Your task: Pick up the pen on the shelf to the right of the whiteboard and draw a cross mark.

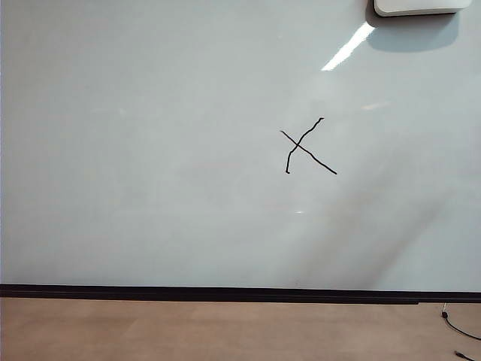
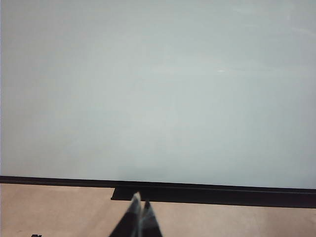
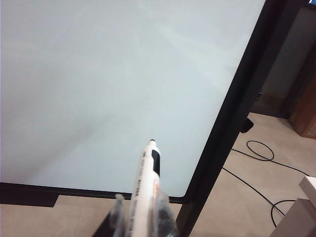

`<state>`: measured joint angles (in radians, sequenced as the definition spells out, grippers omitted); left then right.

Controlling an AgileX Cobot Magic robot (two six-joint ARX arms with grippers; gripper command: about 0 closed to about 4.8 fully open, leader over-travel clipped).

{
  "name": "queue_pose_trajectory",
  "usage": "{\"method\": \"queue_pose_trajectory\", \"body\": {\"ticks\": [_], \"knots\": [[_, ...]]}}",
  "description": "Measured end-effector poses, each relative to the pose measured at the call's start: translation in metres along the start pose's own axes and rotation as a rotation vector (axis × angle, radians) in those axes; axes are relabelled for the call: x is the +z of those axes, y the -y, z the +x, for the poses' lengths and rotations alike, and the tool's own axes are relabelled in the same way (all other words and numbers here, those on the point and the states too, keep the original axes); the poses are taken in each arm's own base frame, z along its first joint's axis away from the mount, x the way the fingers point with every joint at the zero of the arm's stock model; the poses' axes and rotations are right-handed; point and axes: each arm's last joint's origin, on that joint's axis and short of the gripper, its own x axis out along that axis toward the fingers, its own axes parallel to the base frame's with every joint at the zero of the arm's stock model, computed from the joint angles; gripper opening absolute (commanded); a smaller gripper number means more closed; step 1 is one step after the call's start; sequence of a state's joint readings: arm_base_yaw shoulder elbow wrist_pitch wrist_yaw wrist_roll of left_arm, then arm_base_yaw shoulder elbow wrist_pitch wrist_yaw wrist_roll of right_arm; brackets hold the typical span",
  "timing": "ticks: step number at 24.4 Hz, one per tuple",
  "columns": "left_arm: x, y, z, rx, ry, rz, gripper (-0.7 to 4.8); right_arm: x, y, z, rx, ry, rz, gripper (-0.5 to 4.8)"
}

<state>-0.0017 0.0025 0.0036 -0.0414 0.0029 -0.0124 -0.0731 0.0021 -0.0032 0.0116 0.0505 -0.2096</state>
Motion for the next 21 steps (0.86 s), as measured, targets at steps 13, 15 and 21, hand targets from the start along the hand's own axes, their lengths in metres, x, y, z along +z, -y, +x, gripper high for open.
{"method": "queue_pose_trajectory", "body": {"ticks": [13, 15, 21], "knots": [[0.0000, 0.0000, 0.0000, 0.000, 0.000, 0.000, -0.05, 0.0000, 0.0000, 0.0000, 0.001, 0.000, 0.014, 0.00], [0.0000, 0.0000, 0.0000, 0.000, 0.000, 0.000, -0.04, 0.0000, 0.0000, 0.0000, 0.001, 0.000, 0.014, 0.00], [0.0000, 0.0000, 0.0000, 0.000, 0.000, 0.000, -0.04, 0.0000, 0.0000, 0.0000, 0.001, 0.000, 0.014, 0.00]]}}
